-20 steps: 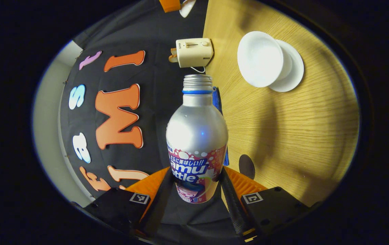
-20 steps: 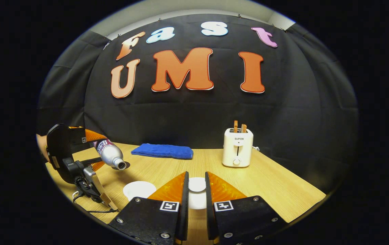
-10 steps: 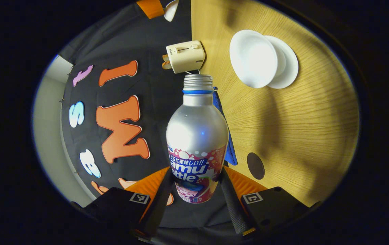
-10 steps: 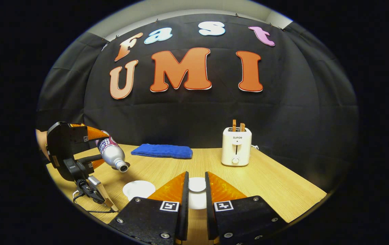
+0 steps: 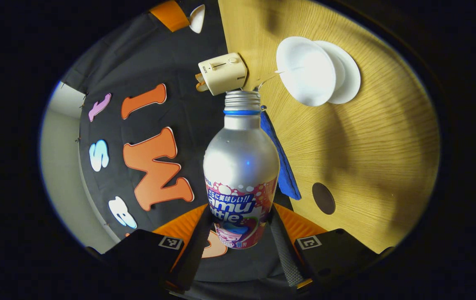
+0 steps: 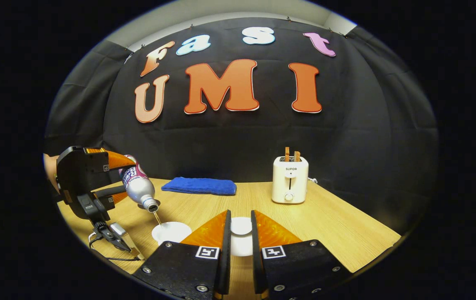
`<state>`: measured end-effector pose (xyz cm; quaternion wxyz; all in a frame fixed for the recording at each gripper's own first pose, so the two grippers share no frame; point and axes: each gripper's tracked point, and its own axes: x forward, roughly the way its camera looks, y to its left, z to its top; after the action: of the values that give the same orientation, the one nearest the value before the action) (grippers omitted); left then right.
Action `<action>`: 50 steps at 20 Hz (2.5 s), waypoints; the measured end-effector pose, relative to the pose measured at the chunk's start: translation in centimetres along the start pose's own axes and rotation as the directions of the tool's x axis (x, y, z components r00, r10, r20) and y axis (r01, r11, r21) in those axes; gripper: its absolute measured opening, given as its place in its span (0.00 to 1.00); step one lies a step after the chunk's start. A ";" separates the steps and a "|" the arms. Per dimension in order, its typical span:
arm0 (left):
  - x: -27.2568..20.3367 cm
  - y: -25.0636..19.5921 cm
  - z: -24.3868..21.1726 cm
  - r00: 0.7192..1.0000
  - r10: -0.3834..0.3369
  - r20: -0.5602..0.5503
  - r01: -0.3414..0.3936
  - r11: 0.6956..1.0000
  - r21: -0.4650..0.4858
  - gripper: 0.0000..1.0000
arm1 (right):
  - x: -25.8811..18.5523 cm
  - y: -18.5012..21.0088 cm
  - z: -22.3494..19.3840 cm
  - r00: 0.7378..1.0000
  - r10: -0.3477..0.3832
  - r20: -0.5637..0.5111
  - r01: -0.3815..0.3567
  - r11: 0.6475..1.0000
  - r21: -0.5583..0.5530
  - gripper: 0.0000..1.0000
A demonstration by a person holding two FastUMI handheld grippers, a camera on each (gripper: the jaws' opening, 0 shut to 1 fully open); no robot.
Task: Open the teacup lid with one hand, grasp the water bottle and pour water into the teacup with the other hand; after pouring, place the water bottle on the coaster and then close the teacup lid.
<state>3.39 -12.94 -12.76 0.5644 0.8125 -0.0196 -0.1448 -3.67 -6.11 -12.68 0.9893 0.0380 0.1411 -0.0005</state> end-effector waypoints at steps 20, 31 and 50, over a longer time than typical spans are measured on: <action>0.8 2.9 -0.6 0.998 0.059 0.009 -0.060 0.990 0.130 0.84 | -0.1 1.1 0.9 1.000 0.015 0.013 -0.015 0.999 -0.030 0.23; 1.1 2.2 0.6 0.997 0.073 0.034 -0.079 0.976 0.201 0.84 | 0.2 1.6 0.8 1.000 0.022 0.010 -0.022 0.999 -0.038 0.23; 0.9 2.1 1.3 0.988 0.142 0.066 -0.151 0.976 0.156 0.84 | 0.7 3.1 -0.2 0.999 0.048 -0.021 -0.049 0.998 -0.045 0.23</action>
<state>4.17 -15.02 -11.40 0.5054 0.8474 -0.1066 -0.1229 -3.05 -2.99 -12.80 0.9881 0.0191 0.1499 0.0273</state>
